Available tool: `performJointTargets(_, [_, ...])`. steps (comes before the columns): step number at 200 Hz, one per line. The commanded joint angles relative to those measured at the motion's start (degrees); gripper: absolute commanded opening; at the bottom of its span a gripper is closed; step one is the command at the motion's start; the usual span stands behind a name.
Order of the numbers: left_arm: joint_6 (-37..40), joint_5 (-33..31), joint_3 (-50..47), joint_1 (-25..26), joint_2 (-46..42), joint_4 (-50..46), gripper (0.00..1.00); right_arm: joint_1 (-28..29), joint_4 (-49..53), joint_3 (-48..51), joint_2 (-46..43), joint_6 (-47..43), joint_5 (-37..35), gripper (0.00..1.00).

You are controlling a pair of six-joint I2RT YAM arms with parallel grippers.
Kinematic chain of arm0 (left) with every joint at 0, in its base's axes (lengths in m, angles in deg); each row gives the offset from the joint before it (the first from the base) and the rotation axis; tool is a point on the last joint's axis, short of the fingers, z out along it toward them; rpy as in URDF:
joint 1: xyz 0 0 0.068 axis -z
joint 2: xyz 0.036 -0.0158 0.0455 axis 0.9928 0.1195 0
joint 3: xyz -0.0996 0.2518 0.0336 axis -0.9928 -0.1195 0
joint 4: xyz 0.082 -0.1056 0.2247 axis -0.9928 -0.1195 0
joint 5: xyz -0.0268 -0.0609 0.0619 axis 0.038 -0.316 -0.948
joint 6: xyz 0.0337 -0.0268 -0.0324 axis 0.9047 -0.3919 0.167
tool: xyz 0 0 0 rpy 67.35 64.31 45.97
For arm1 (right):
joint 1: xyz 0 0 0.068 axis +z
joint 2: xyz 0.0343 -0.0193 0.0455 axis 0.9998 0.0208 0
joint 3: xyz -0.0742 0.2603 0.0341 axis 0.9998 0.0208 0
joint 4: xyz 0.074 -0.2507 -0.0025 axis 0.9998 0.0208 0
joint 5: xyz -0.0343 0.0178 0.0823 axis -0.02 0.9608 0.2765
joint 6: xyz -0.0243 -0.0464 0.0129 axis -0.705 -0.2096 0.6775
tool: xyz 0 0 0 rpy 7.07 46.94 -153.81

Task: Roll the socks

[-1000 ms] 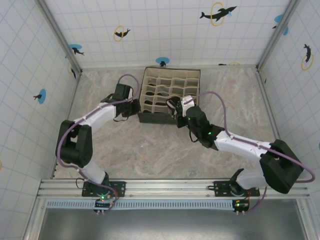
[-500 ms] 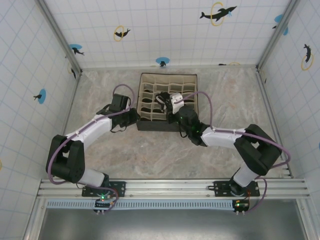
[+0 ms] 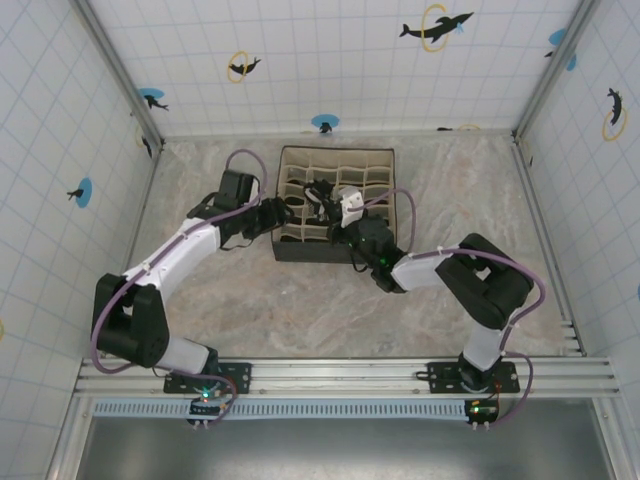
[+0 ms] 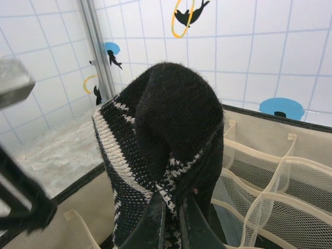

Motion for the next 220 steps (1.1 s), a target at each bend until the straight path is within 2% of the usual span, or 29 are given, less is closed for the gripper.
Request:
performJointTargets(1, [0.12, 5.92, 3.84, 0.03, 2.36, -0.20, 0.78, 0.05, -8.33, 1.43, 2.14, -1.64, -0.53, 0.00])
performJointTargets(45, [-1.87, 12.63, 4.26, 0.03, 4.47, 7.22, 0.82, 0.27, -11.24, 1.74, 5.22, -1.87, -0.92, 0.00])
performJointTargets(107, [-4.00, 16.16, 7.59, 0.03, 8.86, 12.28, 0.83, 0.37, -12.55, 1.20, 7.93, -2.80, -1.47, 0.00])
performJointTargets(154, [-8.56, 19.51, 9.54, 0.38, 11.55, 14.62, 0.89, 1.67, -13.69, 0.95, 9.30, -7.41, -3.47, 0.00])
performJointTargets(220, [-11.73, 20.84, 8.60, 1.44, 13.22, 12.68, 0.89, 2.70, -17.00, 0.27, 11.87, -10.69, -4.58, 0.00])
